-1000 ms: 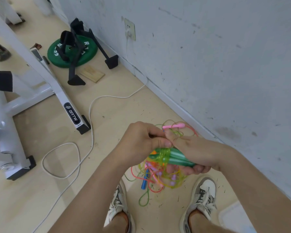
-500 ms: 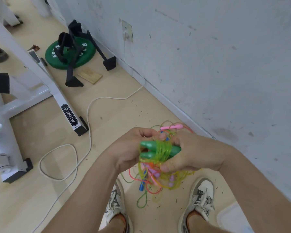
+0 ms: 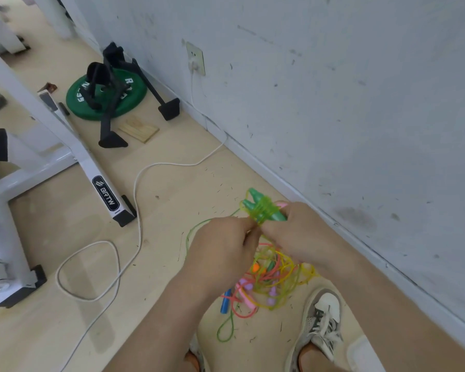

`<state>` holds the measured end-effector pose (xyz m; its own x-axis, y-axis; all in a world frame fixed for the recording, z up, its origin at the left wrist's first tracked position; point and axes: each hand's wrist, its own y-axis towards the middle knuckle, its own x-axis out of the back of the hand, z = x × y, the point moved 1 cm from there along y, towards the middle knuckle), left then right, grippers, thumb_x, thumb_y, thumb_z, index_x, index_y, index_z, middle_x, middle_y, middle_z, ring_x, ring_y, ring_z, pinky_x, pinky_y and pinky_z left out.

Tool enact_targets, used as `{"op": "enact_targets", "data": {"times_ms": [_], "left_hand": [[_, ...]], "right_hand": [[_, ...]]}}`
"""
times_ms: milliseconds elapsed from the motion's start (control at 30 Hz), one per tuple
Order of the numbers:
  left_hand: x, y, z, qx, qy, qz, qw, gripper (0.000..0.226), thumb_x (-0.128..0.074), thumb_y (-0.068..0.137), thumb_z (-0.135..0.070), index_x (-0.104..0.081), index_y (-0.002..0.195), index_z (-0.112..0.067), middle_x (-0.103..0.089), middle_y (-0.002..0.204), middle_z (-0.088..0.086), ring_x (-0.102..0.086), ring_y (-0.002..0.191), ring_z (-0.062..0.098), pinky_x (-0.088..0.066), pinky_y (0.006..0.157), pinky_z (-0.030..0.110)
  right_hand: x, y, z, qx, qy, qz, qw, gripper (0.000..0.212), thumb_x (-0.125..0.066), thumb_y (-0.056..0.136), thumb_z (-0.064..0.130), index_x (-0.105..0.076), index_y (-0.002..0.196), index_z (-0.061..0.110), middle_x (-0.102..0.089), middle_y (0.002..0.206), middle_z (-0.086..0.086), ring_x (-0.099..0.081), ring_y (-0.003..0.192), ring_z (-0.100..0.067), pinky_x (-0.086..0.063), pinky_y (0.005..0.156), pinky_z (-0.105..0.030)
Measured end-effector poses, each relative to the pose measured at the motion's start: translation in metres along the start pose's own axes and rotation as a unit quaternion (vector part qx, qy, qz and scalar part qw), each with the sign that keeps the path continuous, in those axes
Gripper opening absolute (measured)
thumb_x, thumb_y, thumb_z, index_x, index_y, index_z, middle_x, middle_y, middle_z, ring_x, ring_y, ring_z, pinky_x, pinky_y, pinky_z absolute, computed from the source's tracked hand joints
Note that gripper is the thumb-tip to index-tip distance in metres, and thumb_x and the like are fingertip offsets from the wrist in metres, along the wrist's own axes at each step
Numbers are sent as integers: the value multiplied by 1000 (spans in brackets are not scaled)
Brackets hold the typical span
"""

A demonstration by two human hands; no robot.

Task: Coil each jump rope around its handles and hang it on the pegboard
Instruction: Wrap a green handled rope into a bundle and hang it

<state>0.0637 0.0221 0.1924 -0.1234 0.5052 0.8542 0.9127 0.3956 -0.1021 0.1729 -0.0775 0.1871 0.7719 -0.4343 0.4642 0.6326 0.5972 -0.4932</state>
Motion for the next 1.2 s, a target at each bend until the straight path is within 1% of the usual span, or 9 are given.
{"op": "enact_targets", "data": {"times_ms": [100,200,367,533,700,800,867,1033,1200], "left_hand": [[3,-1,-4,-42,119,-6,992,23,-41,97,-29,-51,80,-18,-57,80,5,-56,80,29,-35,61,34],[5,-3,-12,-77,176,16,981,14,-51,92,-24,-54,80,-20,-49,75,0,-58,80,28,-32,60,31],[10,0,-4,-154,127,-43,979,7,-67,77,-18,-65,71,-15,-56,69,2,-60,65,29,-45,50,30],[15,-1,5,-197,54,-30,979,27,-52,74,-33,-73,67,-17,-60,64,1,-60,61,23,-49,50,29],[22,0,16,-91,-86,-18,992,2,-75,74,-26,-75,76,-25,-61,65,-18,-53,72,3,-39,65,22],[28,1,19,-4,-136,7,991,11,-82,70,-26,-72,69,-28,-56,50,-25,-53,58,-3,-37,54,14],[32,2,19,25,-181,18,983,19,-85,65,-24,-68,63,-31,-56,48,-23,-51,51,-5,-35,50,9],[42,3,24,53,-264,56,962,12,-83,69,-16,-74,69,-23,-67,61,-2,-54,56,2,-46,59,20],[47,-1,29,79,-417,73,903,12,-79,64,-21,-74,70,-12,-63,59,1,-47,53,8,-37,50,17]], "right_hand": [[-7,4,-4,10,-30,-18,999,10,-61,78,22,-54,77,14,-50,58,2,-45,47,-13,-33,47,-24],[-10,9,-11,15,-121,-62,991,18,-64,81,33,-62,89,17,-64,77,-2,-61,70,-21,-47,60,-32],[-14,6,-11,38,-297,-10,954,20,-54,87,18,-60,104,12,-62,113,-11,-62,104,-30,-51,79,-33],[-30,0,-7,60,-351,104,929,8,-49,84,18,-54,84,12,-64,91,-11,-65,90,-31,-53,72,-36],[-29,-5,1,110,-405,87,904,18,-51,85,14,-42,69,18,-46,70,-1,-63,88,-31,-49,70,-33],[-27,-7,4,160,-430,42,888,5,-52,83,15,-56,81,18,-62,99,-5,-61,104,-31,-53,81,-40],[-27,-7,5,180,-453,36,872,22,-52,84,12,-64,101,18,-63,119,-5,-59,112,-31,-54,83,-41],[-23,-10,15,238,-411,35,879,10,-56,87,19,-50,81,25,-44,72,6,-51,80,-23,-36,61,-31],[-22,-17,25,289,-356,12,889,14,-61,85,24,-48,80,24,-42,72,6,-42,71,-18,-32,61,-33]]}}
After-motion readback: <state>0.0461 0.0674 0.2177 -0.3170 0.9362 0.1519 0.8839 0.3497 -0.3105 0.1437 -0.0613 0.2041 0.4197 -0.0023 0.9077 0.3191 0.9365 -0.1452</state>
